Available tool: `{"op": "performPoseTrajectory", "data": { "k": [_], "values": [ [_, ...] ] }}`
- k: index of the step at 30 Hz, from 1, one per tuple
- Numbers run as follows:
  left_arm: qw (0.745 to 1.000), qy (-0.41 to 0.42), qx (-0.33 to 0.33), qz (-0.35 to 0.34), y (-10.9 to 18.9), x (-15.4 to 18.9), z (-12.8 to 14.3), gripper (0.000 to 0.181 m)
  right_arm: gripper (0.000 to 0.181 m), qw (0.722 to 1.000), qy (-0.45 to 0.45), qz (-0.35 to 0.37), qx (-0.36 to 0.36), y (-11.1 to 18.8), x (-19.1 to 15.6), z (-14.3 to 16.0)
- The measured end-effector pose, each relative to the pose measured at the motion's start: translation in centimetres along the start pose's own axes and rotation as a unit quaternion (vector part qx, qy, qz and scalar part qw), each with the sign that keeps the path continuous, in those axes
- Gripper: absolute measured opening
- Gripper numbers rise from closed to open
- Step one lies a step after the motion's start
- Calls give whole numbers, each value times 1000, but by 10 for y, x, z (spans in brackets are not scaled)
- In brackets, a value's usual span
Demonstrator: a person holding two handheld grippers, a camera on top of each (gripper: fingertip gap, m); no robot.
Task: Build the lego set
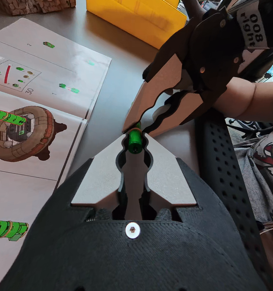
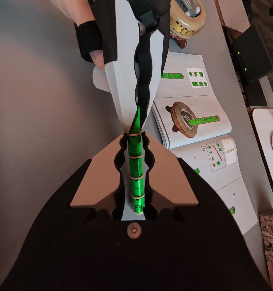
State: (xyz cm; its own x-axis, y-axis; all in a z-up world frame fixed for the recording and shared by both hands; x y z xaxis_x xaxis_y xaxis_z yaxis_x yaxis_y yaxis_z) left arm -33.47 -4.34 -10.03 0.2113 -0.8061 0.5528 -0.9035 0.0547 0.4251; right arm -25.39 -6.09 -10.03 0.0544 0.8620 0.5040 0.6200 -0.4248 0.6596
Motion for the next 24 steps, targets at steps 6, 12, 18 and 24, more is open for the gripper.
{"op": "performPoseTrajectory", "data": {
  "k": [6,12,18,24],
  "values": [
    [999,44,5,27,2,-5,0,15,25,999,21,29,38,1,1,-3],
    [995,86,-1,53,2,-10,2,15,17,997,15,19,79,3,0,-6],
    [995,87,-2,50,2,-11,3,15,15,996,-2,6,93,2,0,-2],
    [995,94,-15,41,1,-13,6,15,15,996,26,17,84,-2,-4,-2]
  ]
}}
Point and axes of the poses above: each gripper's, where its closed fingertips meet, y back along the fingers, z out of its underside, x = y × z across the jaws, the point moved 6 cm from there along y, back along the fingers, and after that the axes turned 13 degrees about y, right-handed, at the moved point
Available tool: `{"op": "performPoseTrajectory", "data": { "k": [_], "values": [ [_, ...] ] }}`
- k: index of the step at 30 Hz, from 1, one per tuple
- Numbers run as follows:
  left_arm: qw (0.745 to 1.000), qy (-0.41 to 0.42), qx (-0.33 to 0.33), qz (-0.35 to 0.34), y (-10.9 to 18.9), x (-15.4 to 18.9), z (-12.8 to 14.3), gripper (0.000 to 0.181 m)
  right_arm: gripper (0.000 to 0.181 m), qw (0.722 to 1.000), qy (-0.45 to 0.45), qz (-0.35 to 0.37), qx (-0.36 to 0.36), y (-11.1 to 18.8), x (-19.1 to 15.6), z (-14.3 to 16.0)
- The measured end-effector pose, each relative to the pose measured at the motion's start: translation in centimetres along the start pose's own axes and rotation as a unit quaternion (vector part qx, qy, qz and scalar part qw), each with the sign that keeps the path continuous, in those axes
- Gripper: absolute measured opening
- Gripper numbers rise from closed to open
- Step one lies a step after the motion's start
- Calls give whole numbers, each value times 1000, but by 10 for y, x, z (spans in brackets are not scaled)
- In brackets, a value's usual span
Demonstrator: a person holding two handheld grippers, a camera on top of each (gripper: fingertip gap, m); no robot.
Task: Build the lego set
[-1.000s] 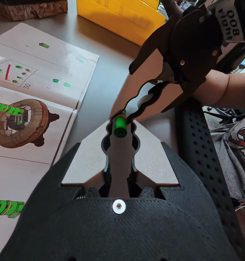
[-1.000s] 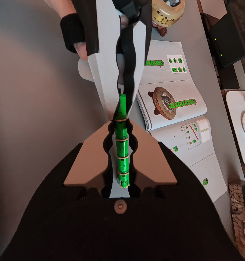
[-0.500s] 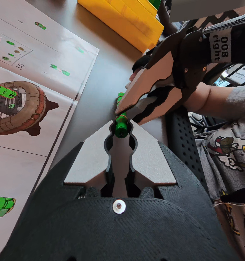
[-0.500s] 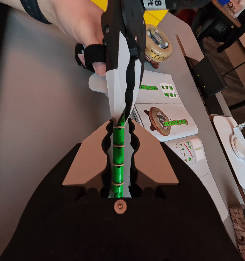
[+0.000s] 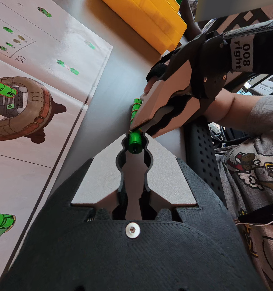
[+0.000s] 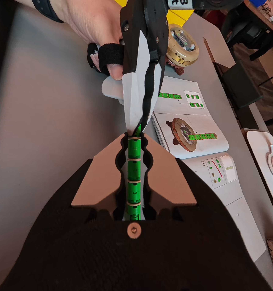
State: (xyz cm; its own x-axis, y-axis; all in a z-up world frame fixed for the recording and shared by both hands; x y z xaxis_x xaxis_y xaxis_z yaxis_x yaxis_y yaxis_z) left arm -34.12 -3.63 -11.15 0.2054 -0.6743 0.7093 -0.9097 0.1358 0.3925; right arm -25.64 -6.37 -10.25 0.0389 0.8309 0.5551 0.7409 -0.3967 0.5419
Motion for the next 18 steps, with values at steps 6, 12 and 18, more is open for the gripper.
{"op": "performPoseTrajectory", "data": {
  "k": [6,12,18],
  "values": [
    [1000,19,-9,0,0,-4,5,15,16,1000,12,1,-1,-5,-4,1],
    [999,25,-17,17,-3,-1,7,15,16,997,57,10,-46,-9,-10,5],
    [999,39,-14,18,-2,-3,6,15,17,1000,3,-1,-19,-13,-8,6]
  ]
}}
Point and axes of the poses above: each gripper's, where its closed fingertips meet, y back along the fingers, z out of its underside, x = y × z across the jaws, the point moved 6 cm from there along y, back along the fingers, and after that the axes turned 13 degrees about y, right-handed, at the moved point
